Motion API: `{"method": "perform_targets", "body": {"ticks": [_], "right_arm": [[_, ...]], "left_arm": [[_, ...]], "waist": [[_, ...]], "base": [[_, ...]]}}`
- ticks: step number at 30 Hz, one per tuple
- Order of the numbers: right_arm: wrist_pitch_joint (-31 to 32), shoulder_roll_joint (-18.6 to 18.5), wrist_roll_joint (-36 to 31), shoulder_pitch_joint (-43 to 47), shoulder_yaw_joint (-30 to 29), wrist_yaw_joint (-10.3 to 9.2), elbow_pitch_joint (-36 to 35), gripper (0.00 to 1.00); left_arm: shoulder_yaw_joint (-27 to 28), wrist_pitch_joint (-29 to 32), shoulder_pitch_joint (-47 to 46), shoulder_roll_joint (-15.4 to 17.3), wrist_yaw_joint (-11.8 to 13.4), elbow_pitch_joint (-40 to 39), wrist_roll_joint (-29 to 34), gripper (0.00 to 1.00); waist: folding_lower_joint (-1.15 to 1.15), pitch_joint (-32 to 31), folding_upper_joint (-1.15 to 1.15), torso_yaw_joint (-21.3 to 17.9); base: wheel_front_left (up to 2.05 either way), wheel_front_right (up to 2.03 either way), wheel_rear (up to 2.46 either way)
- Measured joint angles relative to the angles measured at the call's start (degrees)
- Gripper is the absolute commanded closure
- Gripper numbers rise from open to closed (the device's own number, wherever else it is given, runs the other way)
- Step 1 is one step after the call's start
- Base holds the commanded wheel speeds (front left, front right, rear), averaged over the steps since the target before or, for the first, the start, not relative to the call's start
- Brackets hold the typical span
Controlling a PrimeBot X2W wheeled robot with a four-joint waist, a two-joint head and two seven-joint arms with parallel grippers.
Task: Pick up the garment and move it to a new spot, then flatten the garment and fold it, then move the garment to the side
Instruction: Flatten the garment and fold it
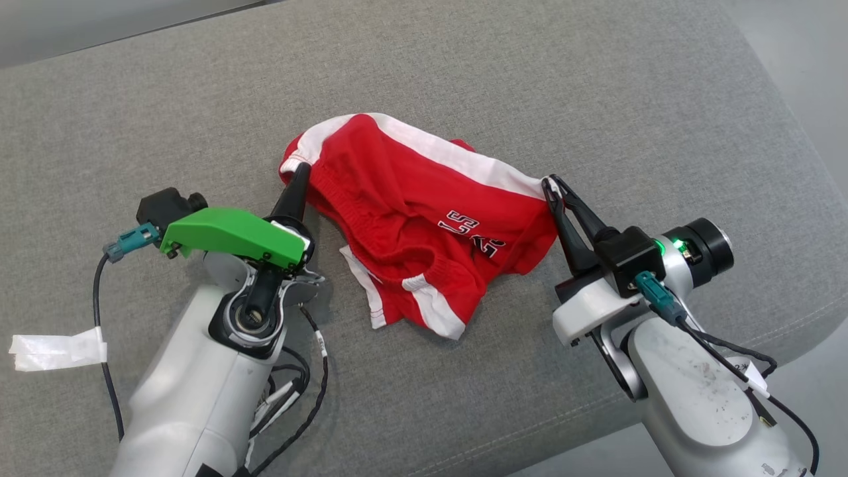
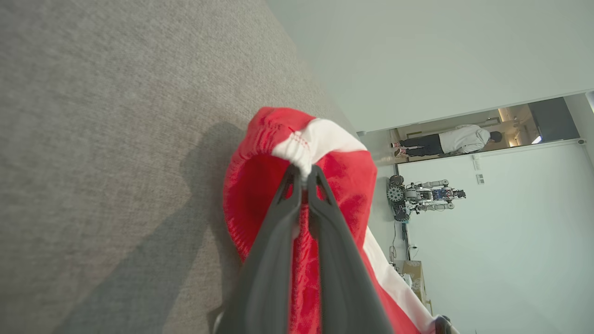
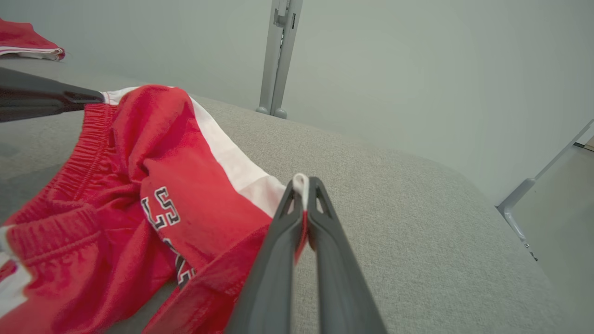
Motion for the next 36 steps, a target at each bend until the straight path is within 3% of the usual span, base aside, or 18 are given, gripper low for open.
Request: {"method": "perform_targets", "body": {"ticks": [6, 11, 20, 27, 33, 36], "right_arm": [[0.0, -0.48, 0.16, -1.32, -1.35, -0.08, -2.16, 1.0], [-0.01, -3.22, 0.59, -4.02, -5.06, -0.67, -6.23, 1.0], [-0.01, -5.64, 4.09, -7.01, -9.21, -0.47, -16.63, 1.0], [-0.09, -5.86, 5.73, -6.78, -9.83, 0.4, -25.25, 1.0], [-0.1, -5.14, 9.82, -1.77, -8.81, 2.97, -34.23, 1.0], [-0.27, -6.6, 10.45, 0.67, -10.94, 2.96, -38.11, 1.0]], "left_arm": [[-0.92, -3.13, -2.43, -0.04, -2.54, -0.1, 0.98, 1.0], [-0.82, -6.21, -4.09, -0.07, -5.2, -0.88, 4.05, 1.0], [-0.43, -9.26, -5.65, 1.74, -7.55, -9.05, 7.72, 1.0], [-0.77, -10.58, -4.46, 6.39, -7.84, -18.55, 13.76, 1.0], [-1.11, -10.82, 5.43, 11.48, -7.81, -32.06, 17.55, 1.0], [-0.27, -10.83, 8.88, 13.21, -5.53, -38.09, 19.9, 1.0]], "waist": [[0.0, -0.15, 0.0, 0.3], [0.0, -1.06, 0.0, 1.23], [0.0, -4.7, 0.0, 3.84], [0.0, -8.4, 0.0, 5.2], [0.0, -11.81, 0.0, 5.16], [0.0, -12.34, 0.0, 4.84]], "base": [[0.0, 0.0, 0.0], [0.0, 0.0, 0.0], [0.0, 0.0, 0.0], [0.0, 0.0, 0.0], [0.0, 0.0, 0.0], [0.0, 0.0, 0.0]]}}
